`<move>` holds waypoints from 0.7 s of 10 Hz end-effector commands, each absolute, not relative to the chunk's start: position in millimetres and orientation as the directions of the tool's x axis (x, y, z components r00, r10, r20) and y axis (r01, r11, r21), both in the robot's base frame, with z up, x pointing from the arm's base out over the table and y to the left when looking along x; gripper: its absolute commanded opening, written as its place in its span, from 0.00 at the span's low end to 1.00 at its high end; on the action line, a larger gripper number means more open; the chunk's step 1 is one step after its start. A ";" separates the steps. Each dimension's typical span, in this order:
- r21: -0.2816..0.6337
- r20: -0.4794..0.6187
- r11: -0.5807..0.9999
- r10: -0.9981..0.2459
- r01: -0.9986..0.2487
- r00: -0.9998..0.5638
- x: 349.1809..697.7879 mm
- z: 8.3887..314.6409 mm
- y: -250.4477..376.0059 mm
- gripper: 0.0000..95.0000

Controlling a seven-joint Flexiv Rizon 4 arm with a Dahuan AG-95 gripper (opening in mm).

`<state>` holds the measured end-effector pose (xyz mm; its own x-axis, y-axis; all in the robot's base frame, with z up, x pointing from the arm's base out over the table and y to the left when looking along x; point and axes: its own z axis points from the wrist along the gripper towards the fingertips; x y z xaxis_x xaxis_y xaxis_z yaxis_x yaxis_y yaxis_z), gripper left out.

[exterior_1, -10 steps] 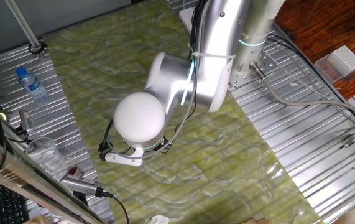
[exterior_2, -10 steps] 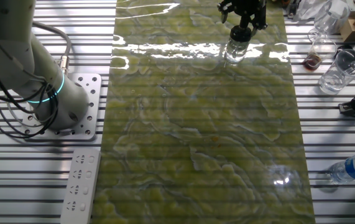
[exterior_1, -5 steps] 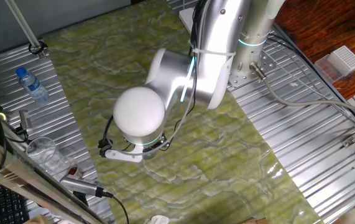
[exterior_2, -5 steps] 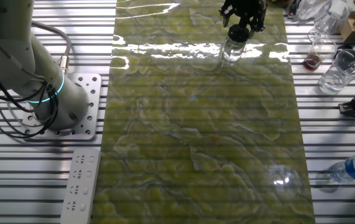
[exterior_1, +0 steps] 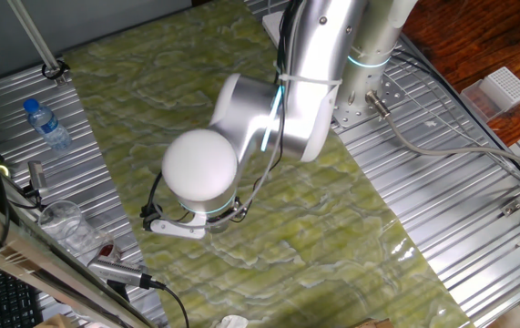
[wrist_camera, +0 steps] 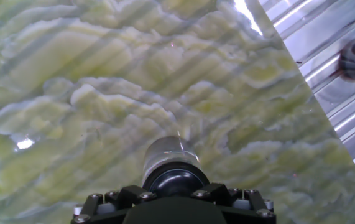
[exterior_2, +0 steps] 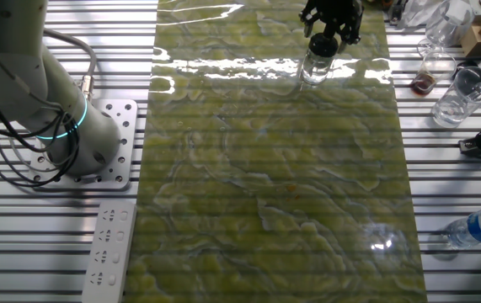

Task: Screw the lid onto the jar

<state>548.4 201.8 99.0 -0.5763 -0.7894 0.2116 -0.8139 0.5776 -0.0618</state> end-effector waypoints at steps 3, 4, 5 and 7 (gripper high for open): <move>-0.055 0.206 0.582 -0.788 -0.811 -0.580 551.4 95.8 202.7 0.80; -0.052 0.208 0.581 -0.789 -0.812 -0.578 553.2 97.7 202.8 0.80; -0.051 0.208 0.585 -0.787 -0.809 -0.581 553.5 97.7 202.8 0.80; -0.049 0.207 0.587 -0.786 -0.808 -0.583 553.5 96.8 202.8 0.60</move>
<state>553.7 203.6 97.1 -0.5842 -0.7849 0.2063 -0.8072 0.5884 -0.0473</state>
